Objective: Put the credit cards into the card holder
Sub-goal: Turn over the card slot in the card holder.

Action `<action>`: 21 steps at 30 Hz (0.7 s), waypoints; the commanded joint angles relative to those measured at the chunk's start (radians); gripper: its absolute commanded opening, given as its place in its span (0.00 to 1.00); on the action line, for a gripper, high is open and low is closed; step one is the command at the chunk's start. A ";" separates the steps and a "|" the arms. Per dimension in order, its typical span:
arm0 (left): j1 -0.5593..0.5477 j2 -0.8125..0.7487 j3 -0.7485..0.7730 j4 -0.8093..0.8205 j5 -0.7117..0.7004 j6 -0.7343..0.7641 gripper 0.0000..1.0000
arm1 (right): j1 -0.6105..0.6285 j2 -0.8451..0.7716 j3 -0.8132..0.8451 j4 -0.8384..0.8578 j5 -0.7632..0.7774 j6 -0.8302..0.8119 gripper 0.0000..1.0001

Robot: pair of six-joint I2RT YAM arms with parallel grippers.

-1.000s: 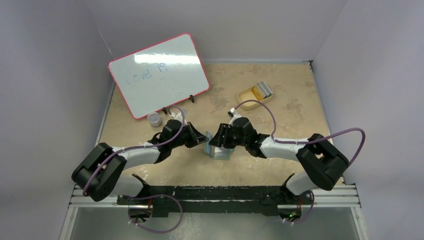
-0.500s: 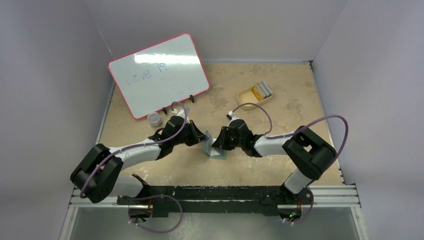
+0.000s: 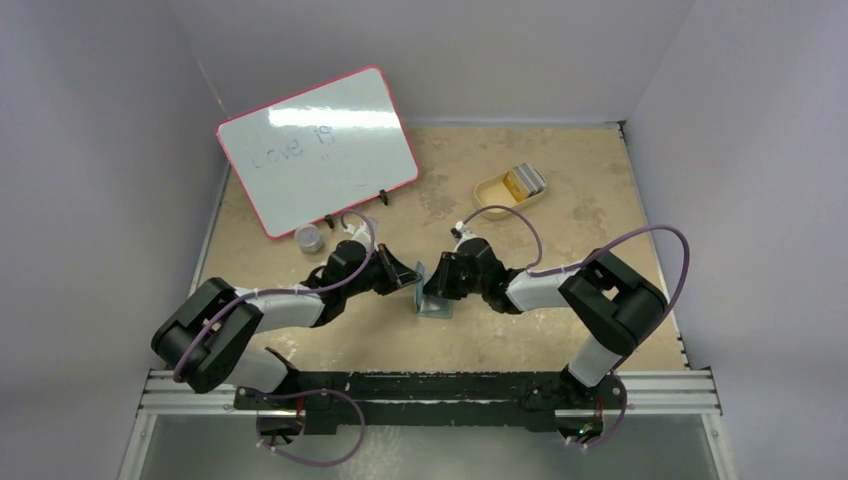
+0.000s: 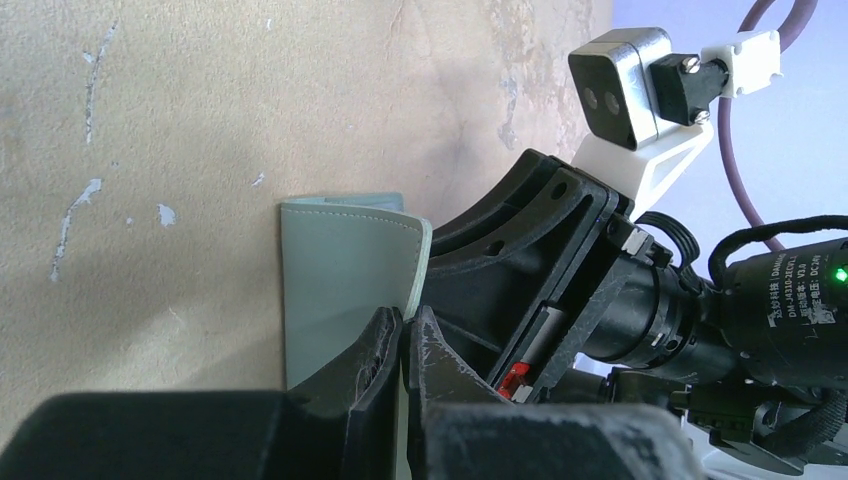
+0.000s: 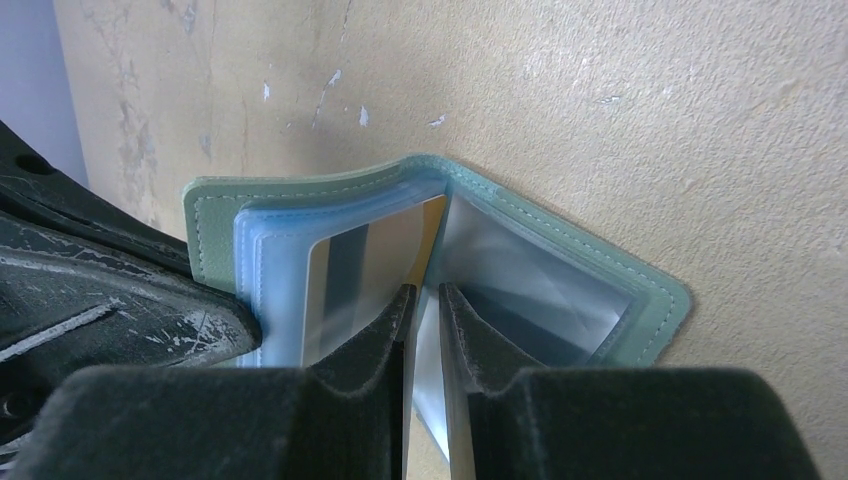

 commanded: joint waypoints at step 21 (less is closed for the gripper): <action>-0.007 0.020 -0.036 0.233 0.062 -0.062 0.02 | 0.009 0.034 -0.008 -0.047 0.001 -0.024 0.19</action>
